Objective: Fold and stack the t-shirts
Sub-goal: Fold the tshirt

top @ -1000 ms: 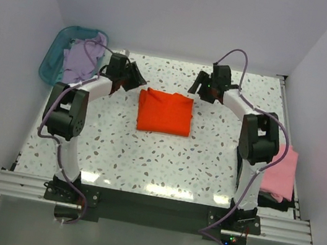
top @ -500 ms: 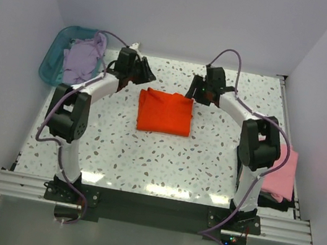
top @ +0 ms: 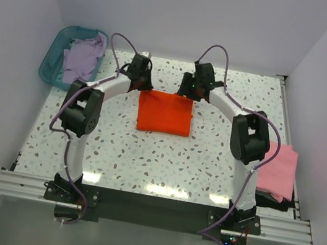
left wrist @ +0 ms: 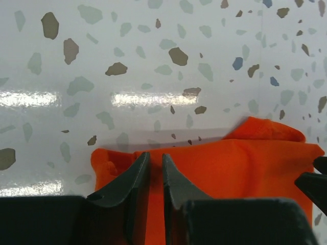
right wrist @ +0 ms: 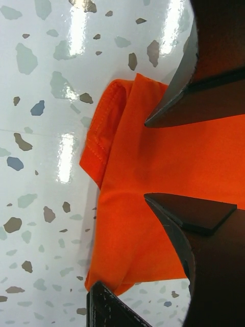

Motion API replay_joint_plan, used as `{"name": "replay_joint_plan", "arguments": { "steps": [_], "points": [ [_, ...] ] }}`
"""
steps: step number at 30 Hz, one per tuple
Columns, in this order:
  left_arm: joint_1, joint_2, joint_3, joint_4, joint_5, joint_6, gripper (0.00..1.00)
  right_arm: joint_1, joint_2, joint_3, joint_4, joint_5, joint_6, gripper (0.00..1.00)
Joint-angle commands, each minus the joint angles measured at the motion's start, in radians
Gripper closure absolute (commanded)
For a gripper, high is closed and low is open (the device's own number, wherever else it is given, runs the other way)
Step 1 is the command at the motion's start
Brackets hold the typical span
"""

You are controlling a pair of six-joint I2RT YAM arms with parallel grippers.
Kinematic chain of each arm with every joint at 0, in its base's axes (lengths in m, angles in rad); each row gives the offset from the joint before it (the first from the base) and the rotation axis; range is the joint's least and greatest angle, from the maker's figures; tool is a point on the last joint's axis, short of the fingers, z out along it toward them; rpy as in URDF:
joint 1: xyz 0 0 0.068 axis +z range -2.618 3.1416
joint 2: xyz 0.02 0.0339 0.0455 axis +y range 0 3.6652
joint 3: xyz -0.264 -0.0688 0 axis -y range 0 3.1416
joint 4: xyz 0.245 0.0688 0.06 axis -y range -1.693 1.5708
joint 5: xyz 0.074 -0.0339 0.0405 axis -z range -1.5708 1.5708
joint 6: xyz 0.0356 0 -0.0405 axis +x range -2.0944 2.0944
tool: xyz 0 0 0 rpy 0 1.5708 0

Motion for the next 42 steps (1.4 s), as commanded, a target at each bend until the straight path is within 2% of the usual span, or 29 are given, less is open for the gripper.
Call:
{"name": "replay_joint_plan", "arguments": {
  "steps": [1, 5, 10, 14, 19, 25, 28, 31, 32, 37, 39, 41, 42],
  "points": [
    [0.001, 0.044, 0.059, -0.048, -0.124, 0.046, 0.82, 0.009, 0.031, 0.070, -0.016, 0.011, -0.017, 0.43],
    [0.006, 0.107, 0.083, -0.083, -0.176, 0.043, 1.00, 0.009, 0.062, 0.087, -0.029, 0.017, -0.020, 0.42],
    [0.019, 0.142, 0.069, -0.089, -0.190, 0.030, 1.00, 0.000, 0.063, 0.064, -0.043, 0.049, -0.033, 0.39],
    [0.032, 0.150, 0.057, -0.091, -0.179, 0.024, 1.00, -0.040, 0.011, 0.016, -0.038, 0.036, -0.028, 0.31],
    [0.035, 0.145, 0.057, -0.074, -0.161, 0.026, 1.00, -0.057, -0.079, -0.112, -0.001, -0.024, -0.048, 0.13],
    [0.035, 0.133, 0.060, -0.054, -0.126, 0.026, 1.00, -0.059, -0.118, -0.237, 0.059, -0.087, -0.036, 0.08],
    [0.035, 0.133, 0.069, -0.051, -0.104, 0.026, 1.00, -0.052, -0.086, -0.234, 0.050, -0.147, -0.010, 0.14],
    [0.033, 0.129, 0.071, -0.051, -0.095, 0.024, 1.00, -0.008, -0.086, -0.254, 0.010, -0.058, 0.026, 0.21],
    [0.033, 0.127, 0.069, -0.049, -0.095, 0.024, 1.00, 0.015, -0.087, -0.266, 0.011, -0.046, 0.036, 0.27],
    [0.033, 0.107, 0.062, -0.038, -0.081, 0.021, 1.00, 0.070, -0.056, -0.303, 0.023, 0.006, 0.098, 0.36],
    [0.033, 0.101, 0.059, -0.035, -0.075, 0.020, 1.00, 0.099, -0.040, -0.283, 0.013, 0.029, 0.107, 0.48],
    [0.032, 0.090, 0.062, -0.034, -0.070, 0.020, 1.00, 0.104, -0.027, -0.274, -0.009, 0.061, 0.121, 0.65],
    [0.032, 0.086, 0.065, -0.034, -0.070, 0.021, 1.00, 0.106, -0.029, -0.275, -0.035, 0.083, 0.139, 0.89]
  ]
}}
